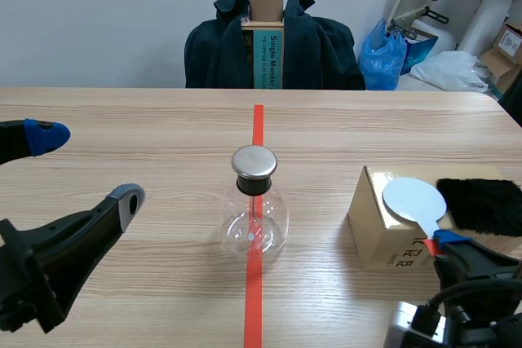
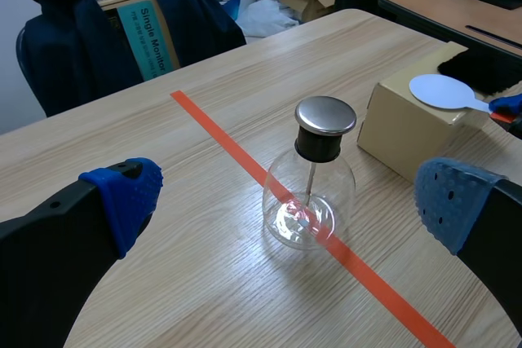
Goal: Do the electroscope experiment.
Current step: 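Pick up the white charging plate, then bring the plate to the electroscope and point at the metal foil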
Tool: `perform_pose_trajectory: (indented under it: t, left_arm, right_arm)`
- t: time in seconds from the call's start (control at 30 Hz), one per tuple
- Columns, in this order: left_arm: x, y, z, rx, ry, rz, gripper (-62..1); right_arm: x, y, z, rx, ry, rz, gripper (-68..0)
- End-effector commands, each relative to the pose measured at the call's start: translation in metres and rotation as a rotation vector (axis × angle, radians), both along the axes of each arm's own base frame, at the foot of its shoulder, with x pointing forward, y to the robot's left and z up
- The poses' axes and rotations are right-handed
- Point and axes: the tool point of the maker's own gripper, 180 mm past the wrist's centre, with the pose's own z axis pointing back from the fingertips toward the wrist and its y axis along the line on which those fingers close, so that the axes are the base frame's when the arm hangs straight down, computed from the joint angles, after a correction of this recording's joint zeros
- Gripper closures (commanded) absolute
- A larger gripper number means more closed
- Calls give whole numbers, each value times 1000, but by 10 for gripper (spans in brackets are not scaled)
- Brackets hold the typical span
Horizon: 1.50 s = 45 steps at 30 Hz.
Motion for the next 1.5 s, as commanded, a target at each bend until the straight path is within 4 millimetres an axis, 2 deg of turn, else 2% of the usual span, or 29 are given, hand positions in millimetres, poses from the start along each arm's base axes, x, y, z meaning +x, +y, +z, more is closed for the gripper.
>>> perform_pose_trajectory:
  t: [0.0,0.17,0.4,0.5,0.6,0.63,0.67,0.83,1.0,1.13,1.27,1.47]
  left_arm:
    - [0,-3,8,-20,-22,-8,-623]
    - [0,-3,7,-4,-24,-12,-623]
    - [-2,-2,-7,69,26,-37,-622]
    - [-4,1,-18,141,67,-71,-403]
    - [-5,4,-34,214,120,-148,-122]
    - [-4,6,-37,219,128,-163,-32]
    - [-3,8,-40,226,134,-182,-18]
    - [13,17,-50,188,128,-227,-19]
    - [30,15,-73,117,152,-261,-19]
    - [37,2,-95,72,173,-299,-19]
    - [47,-19,-112,43,179,-322,-19]
    - [55,-47,-134,42,179,-339,-19]
  right_arm:
    - [6,-4,18,1,-78,13,-8]
    - [13,-15,75,72,-251,14,-8]
    - [32,-51,172,158,-476,-89,-8]
    - [35,-61,205,195,-562,-109,-8]
    - [35,-65,228,253,-620,-101,-8]
    - [34,-65,234,272,-633,-97,-8]
    - [34,-64,239,290,-646,-89,-9]
    - [31,-56,260,358,-695,-52,-9]
    - [27,-42,266,355,-712,21,-8]
    - [22,-31,269,348,-731,87,-8]
    - [19,-28,276,363,-781,91,-8]
    - [10,-21,275,380,-810,111,-8]
